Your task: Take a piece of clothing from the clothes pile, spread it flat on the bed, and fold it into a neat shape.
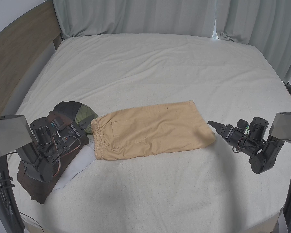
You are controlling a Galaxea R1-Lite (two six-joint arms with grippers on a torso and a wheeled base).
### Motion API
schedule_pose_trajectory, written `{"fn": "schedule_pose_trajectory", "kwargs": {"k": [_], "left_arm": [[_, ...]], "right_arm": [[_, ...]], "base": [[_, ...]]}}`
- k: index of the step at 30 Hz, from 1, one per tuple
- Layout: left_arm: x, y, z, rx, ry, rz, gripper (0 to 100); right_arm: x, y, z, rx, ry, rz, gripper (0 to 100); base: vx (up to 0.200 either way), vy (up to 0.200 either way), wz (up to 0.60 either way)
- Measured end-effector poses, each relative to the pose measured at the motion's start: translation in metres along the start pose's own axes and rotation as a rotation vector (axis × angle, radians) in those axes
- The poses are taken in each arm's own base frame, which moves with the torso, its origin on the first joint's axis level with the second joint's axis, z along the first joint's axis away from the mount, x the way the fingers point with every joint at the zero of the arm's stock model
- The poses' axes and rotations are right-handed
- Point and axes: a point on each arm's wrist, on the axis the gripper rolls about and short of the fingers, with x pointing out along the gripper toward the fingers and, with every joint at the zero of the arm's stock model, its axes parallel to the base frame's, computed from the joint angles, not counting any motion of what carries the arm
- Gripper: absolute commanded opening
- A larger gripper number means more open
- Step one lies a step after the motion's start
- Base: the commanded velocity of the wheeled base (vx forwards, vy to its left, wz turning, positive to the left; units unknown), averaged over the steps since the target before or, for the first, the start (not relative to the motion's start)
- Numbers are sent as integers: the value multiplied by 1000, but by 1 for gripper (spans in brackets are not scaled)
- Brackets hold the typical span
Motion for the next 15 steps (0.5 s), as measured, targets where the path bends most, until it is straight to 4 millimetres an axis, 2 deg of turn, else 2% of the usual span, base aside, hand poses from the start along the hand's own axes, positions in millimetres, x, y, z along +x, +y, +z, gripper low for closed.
{"fn": "schedule_pose_trajectory", "kwargs": {"k": [8, 15], "left_arm": [[-5, 1, -3, 206, 6, 32, 100], [-7, 0, -7, 222, 21, 32, 100]], "right_arm": [[1, -4, -6, 10, 19, -9, 100], [4, -11, -14, 24, 41, -25, 100]], "base": [[0, 0, 0], [0, 0, 0]]}}
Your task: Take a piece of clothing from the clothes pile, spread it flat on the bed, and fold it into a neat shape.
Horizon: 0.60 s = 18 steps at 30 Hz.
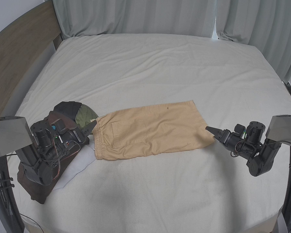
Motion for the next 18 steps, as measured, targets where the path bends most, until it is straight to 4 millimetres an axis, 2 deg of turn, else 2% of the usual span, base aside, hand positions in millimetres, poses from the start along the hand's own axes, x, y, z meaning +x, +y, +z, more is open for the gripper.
{"fn": "schedule_pose_trajectory", "kwargs": {"k": [18], "left_arm": [[-1, 1, -2, -7, 8, 2, 100]], "right_arm": [[7, -8, -30, 26, 95, -30, 100]], "base": [[0, 0, 0]]}}
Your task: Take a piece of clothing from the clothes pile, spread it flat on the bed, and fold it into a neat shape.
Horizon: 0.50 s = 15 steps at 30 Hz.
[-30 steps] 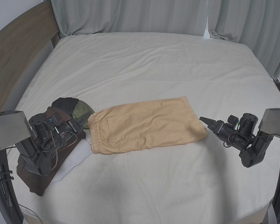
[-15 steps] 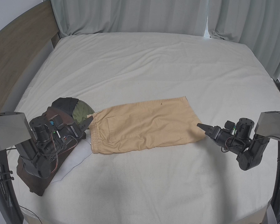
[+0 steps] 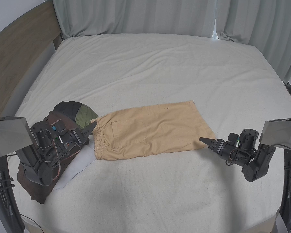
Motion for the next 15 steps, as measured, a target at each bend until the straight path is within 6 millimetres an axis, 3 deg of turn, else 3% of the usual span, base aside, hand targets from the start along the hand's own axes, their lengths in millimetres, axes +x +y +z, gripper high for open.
{"fn": "schedule_pose_trajectory", "kwargs": {"k": [15], "left_arm": [[-1, 0, -1, -3, 3, 1, 100]], "right_arm": [[30, -4, -22, -12, 9, 36, 100]], "base": [[0, 0, 0]]}}
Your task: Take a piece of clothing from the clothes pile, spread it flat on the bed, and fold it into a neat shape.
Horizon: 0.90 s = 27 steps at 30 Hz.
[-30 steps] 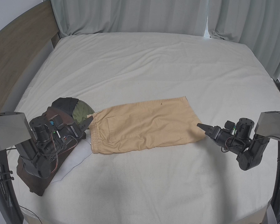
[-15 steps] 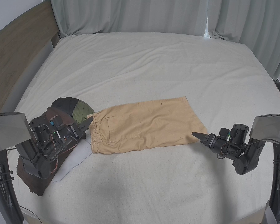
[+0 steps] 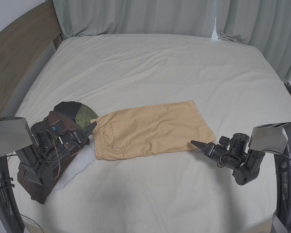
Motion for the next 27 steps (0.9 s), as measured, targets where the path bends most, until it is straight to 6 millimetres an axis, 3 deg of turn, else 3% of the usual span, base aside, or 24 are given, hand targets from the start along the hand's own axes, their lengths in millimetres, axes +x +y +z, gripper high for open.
{"fn": "schedule_pose_trajectory", "kwargs": {"k": [13, 24, 25, 27], "left_arm": [[0, -1, 0, 0, 2, -2, 100], [0, -1, -1, -1, 3, -2, 100], [0, -1, -1, -1, 3, -3, 100], [0, -1, -1, -1, 4, -3, 100]], "right_arm": [[40, 8, -9, 70, -82, 23, 100], [50, 9, -17, 65, -83, 52, 100], [50, 8, -18, 66, -83, 51, 0], [50, 8, -18, 67, -81, 48, 0]], "base": [[0, 0, 0], [0, 0, 0], [0, 0, 0], [0, 0, 0]]}}
